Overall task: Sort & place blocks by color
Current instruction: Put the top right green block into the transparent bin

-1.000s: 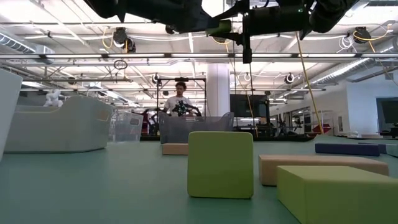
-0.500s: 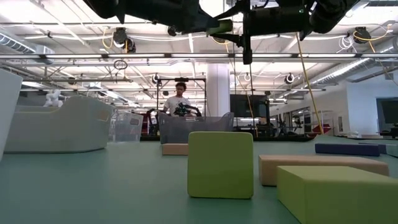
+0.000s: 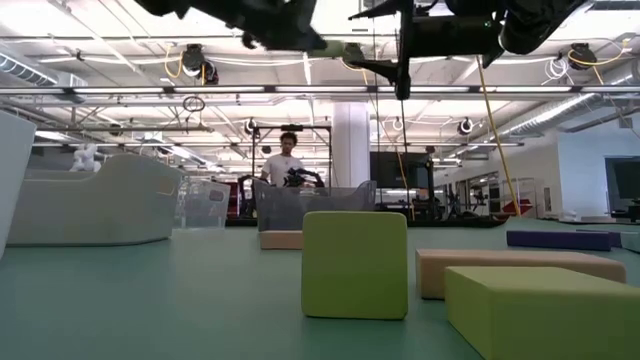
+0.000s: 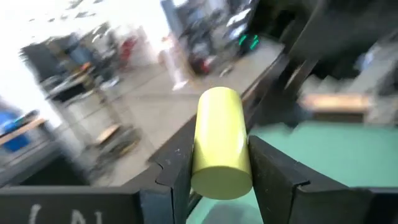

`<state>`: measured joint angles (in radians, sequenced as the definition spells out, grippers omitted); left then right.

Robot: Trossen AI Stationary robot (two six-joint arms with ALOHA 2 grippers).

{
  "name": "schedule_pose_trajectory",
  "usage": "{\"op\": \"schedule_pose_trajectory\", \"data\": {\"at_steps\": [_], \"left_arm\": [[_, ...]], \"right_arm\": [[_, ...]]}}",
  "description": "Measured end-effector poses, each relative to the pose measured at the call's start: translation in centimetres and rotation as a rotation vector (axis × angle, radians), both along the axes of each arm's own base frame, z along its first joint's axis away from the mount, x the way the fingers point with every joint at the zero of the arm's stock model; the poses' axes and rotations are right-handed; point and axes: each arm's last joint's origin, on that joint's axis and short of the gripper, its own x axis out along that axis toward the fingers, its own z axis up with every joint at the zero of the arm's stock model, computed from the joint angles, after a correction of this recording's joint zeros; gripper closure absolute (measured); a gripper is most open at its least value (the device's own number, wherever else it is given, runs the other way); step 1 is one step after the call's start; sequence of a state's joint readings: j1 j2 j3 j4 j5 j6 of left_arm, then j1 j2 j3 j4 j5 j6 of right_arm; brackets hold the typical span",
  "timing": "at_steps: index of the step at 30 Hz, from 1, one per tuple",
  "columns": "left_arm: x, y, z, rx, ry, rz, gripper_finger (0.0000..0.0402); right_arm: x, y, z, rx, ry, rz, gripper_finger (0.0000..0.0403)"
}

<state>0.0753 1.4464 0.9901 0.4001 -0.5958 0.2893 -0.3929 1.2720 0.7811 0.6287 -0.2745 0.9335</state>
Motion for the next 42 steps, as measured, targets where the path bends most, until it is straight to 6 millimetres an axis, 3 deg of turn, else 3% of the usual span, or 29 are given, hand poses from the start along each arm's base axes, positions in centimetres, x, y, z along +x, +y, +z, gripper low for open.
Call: {"op": "schedule_pose_trajectory", "data": {"at_steps": [5,11,17,22,33,42], "left_arm": [[-2.4,0.1,2.1,-0.022,-0.029,0.138,0.0268],[-5.9,0.3,2.9,-0.113,0.018,0.314,0.0268],[-10.1,1.1,1.4,-0.371,0.037,0.491,0.0268],[-12.5,2.0,-1.1,-0.581,0.154,0.665,0.0268],[-13.0,4.2,-7.8,-0.861,0.325,0.838,0.0268],[-12.6,5.1,-9.9,-0.893,0.397,0.894,0.0263]], "right_arm": [[-0.8,-1.2,-0.7,-0.041,0.102,-0.062,0.0116],[-1.2,-1.9,-1.5,-0.033,0.189,-0.087,0.0116],[-1.3,-2.0,-2.1,-0.038,0.243,-0.091,0.0117],[-1.3,-2.0,-2.2,-0.035,0.253,-0.091,0.0117],[-1.5,-2.5,-2.2,-0.01,0.259,-0.273,0.0117],[-1.4,-2.2,-2.1,0.014,0.243,-0.182,0.0117]]}}
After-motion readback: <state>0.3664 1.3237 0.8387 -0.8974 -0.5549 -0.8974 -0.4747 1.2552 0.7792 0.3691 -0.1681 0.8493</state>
